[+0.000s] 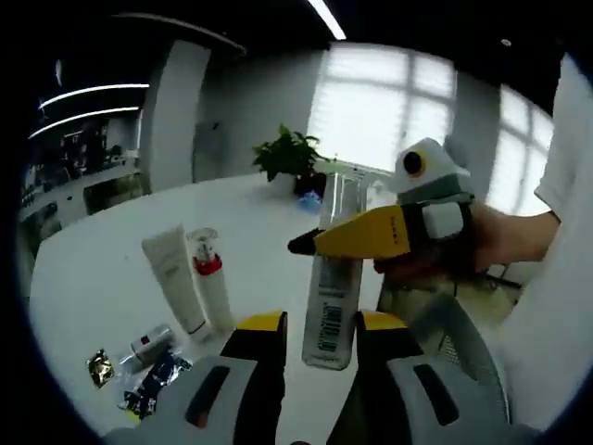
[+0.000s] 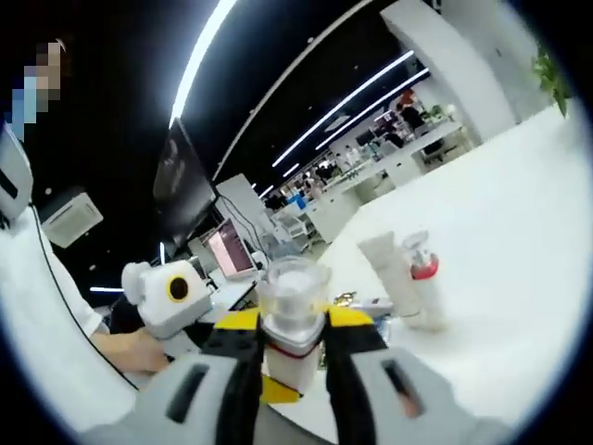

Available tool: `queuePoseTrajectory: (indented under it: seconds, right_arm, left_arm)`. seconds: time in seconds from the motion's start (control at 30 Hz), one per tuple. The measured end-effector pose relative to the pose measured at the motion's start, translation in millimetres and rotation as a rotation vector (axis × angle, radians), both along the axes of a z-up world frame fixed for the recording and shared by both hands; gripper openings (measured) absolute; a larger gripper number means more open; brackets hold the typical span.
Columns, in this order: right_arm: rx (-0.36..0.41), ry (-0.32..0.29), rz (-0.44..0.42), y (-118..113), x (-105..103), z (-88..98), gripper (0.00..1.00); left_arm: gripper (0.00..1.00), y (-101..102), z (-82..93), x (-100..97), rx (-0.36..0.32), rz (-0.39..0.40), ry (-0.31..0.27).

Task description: Arrange the skincare products in the storage area until every visible bottle or jar stands upright without overlapping.

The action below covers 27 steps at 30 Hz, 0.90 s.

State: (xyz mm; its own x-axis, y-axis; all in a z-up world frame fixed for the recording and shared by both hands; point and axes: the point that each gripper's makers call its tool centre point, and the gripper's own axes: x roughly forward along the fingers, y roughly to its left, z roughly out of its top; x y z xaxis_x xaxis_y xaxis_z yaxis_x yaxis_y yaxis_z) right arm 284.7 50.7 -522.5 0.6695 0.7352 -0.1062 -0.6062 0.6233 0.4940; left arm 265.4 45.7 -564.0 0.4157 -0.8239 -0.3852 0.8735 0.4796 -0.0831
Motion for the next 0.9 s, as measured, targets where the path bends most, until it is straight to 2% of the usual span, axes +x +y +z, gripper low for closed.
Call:
queuePoseTrajectory:
  seconds: [0.07, 0.2, 0.27, 0.33, 0.43, 0.53, 0.63, 0.7, 0.73, 0.83, 0.9]
  right_arm:
    - [-0.027, -0.002, -0.005, 2, 1, 0.4, 0.24]
    - [-0.042, -0.014, -0.004, 3, 2, 6.0, 0.24]
    - [-0.046, -0.024, 0.000, 3, 2, 9.6, 0.24]
    - [-0.045, -0.042, 0.016, 2, 0, 14.6, 0.24]
    - [-0.019, -0.079, 0.054, 4, -5, 27.1, 0.25]
    - [0.018, -0.143, 0.138, 9, -16, 45.8, 0.24]
    - [0.020, -0.157, 0.215, 14, -26, 53.7, 0.24]
    - [0.020, -0.177, 0.248, 16, -31, 60.0, 0.23]
    - [0.034, -0.186, 0.282, 19, -36, 64.6, 0.23]
    - [0.100, -0.191, 0.341, 22, -46, 75.2, 0.22]
    - [0.139, -0.188, 0.378, 24, -52, 81.1, 0.21]
  left_arm:
    - [0.28, -1, 0.7, -0.6, 0.012, 0.009, -0.005]
    - [0.19, -4, 5.5, -3.1, 0.028, -0.007, -0.053]
    - [0.19, -4, 8.3, -3.1, 0.005, -0.009, -0.040]
    - [0.18, -6, 13.1, -5.7, -0.049, -0.026, 0.002]
    - [0.18, -9, 23.9, -13.0, -0.179, -0.054, 0.103]
    - [0.18, -10, 39.2, -21.6, -0.321, -0.094, 0.192]
    - [0.18, -11, 45.8, -31.3, -0.360, -0.147, 0.236]
    - [0.17, -10, 51.8, -36.2, -0.376, -0.180, 0.236]
    - [0.17, -10, 56.3, -42.2, -0.393, -0.219, 0.259]
    - [0.17, -7, 66.0, -50.8, -0.427, -0.277, 0.280]
    - [0.17, -4, 73.6, -60.5, -0.467, -0.331, 0.328]
